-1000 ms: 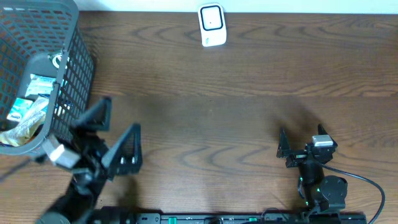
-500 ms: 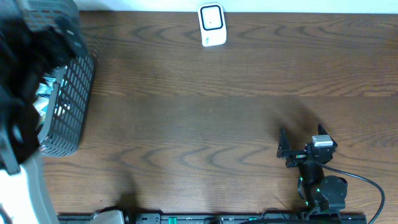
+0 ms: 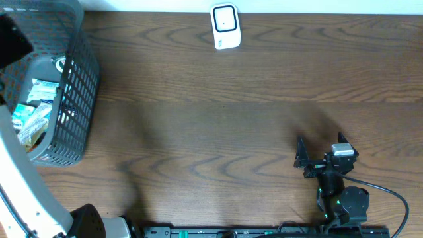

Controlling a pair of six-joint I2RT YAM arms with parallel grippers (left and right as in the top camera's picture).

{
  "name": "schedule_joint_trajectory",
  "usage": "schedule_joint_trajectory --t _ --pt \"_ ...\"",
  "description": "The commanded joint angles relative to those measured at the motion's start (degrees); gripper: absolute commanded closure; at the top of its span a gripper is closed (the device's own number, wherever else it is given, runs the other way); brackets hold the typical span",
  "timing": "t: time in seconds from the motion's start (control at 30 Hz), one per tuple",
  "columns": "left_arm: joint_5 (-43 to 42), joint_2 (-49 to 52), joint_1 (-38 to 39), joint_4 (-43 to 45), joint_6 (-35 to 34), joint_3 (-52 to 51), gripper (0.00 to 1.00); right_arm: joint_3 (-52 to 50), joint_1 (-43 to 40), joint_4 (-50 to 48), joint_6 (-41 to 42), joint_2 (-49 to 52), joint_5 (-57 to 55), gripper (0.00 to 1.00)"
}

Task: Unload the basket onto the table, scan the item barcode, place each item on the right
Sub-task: 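Swing the left gripper over the grey basket and reach inside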

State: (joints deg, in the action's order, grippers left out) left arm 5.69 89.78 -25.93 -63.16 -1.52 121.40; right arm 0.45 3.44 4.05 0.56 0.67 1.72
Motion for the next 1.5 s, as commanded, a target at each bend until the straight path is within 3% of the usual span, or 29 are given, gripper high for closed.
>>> schedule_joint_trajectory --t 0.0,0.1,0.27,0.43,0.83,1.0,1.47 --pt "4.3 0.1 -2.8 0.6 2.2 -4.9 0.02 -0.1 -0.5 0.2 -0.2 -0.3 0.3 0.01" --pt "4.3 0.1 -4.2 1.5 5.7 -10.6 0.02 -0.1 -0.5 0.2 -0.2 -0.3 0.3 0.01" --pt "4.3 0.1 -4.4 1.5 20.4 -22.6 0.02 -0.1 -0.5 0.2 -0.2 -0.3 0.3 0.01" --pt "7.1 0.1 -4.4 3.2 28.6 -30.6 0.02 -0.1 -0.5 0.2 -0.2 -0.3 0.3 0.01" --pt "9.8 0.8 -5.2 8.5 32.5 -32.5 0.02 -0.1 -0.5 0.2 -0.2 -0.3 0.3 0.01" --pt "-0.6 3.5 -9.4 8.6 32.6 -32.5 0.02 -0.1 -0.5 0.2 -0.2 -0.3 0.3 0.01" --pt "-2.3 14.1 -11.9 8.9 34.4 -32.5 0.01 -0.1 -0.5 0.2 -0.2 -0.3 0.3 0.01"
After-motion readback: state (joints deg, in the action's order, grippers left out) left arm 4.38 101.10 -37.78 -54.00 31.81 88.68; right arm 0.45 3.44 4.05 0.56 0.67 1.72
